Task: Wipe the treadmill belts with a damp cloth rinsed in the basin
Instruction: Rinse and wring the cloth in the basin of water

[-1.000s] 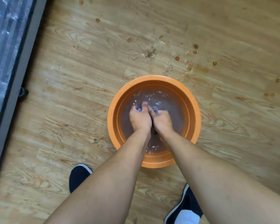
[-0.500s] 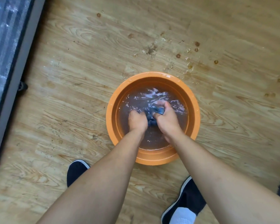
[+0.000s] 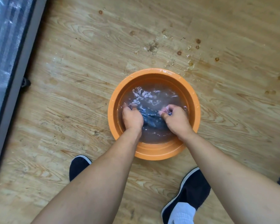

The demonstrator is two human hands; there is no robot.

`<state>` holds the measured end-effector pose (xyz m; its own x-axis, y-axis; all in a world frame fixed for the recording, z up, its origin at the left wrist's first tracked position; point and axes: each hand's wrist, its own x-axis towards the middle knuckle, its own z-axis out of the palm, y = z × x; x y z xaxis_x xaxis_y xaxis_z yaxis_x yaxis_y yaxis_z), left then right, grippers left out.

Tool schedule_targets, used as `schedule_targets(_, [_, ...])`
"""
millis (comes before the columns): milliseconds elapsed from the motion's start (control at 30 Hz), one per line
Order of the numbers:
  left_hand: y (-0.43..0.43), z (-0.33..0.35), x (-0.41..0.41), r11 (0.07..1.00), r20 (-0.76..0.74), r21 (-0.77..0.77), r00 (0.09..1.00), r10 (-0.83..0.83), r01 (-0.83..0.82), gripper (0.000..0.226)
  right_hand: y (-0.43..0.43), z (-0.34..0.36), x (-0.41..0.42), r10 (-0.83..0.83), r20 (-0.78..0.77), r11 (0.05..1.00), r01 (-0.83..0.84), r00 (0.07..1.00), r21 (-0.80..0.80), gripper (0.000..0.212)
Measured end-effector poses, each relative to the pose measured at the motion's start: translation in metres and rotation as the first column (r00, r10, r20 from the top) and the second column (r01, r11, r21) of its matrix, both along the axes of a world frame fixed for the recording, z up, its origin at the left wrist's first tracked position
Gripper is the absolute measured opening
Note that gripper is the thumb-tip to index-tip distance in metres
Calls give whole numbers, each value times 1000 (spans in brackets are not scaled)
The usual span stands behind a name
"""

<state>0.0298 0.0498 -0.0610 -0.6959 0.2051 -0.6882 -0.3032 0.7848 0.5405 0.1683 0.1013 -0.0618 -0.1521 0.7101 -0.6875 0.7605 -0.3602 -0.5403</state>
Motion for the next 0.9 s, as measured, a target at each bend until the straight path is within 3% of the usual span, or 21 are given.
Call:
schedule_targets(67, [0, 8, 0, 993, -119, 18, 986, -113, 116, 31, 3, 2, 2, 147, 55, 988, -149, 988, 39, 34])
schedule_targets(133, [-3, 17, 0, 978, -264, 17, 945, -194, 206, 28, 5, 7, 0, 187, 44, 981, -189, 981, 35, 52])
schedule_targets(267, [-13, 23, 0, 975, -373, 15, 906, -201, 222, 26, 6, 7, 0, 225, -26, 971, -227, 974, -73, 45])
schedule_targets(333, [-17, 24, -1, 973, -368, 8, 906, -211, 230, 26, 8, -1, 1, 119, -6, 992, -119, 993, -44, 35])
schedule_targets(400, [-17, 25, 3, 970, -356, 42, 911, -209, 239, 25, 8, -6, -2, -99, -18, 994, 98, 995, -53, 25])
schedule_targets(567, [-4, 29, 13, 990, -262, 132, 965, -19, 55, 28, 1, -9, -20, -514, -8, 857, 513, 858, -59, 37])
schedule_targets(633, [0, 27, 10, 992, -193, 126, 981, 30, -6, 28, 0, -3, -27, -605, -44, 794, 599, 795, -106, 53])
schedule_targets(667, [2, 25, 10, 993, -136, 116, 991, 10, 6, 28, -2, -3, -29, -606, -92, 794, 595, 790, -123, 49])
schedule_targets(767, [6, 11, 16, 989, 167, 146, 984, -60, 35, 19, -9, 11, -43, -386, -218, 922, 380, 897, -69, 22])
schedule_targets(833, [9, 13, 19, 982, 387, 158, 922, 33, -101, 20, -15, 15, -49, -229, -244, 969, 244, 942, 34, 29])
schedule_targets(900, [14, 21, 22, 960, 568, 74, 802, 183, -272, 26, -15, 14, -52, -93, -155, 979, 119, 983, 167, 30])
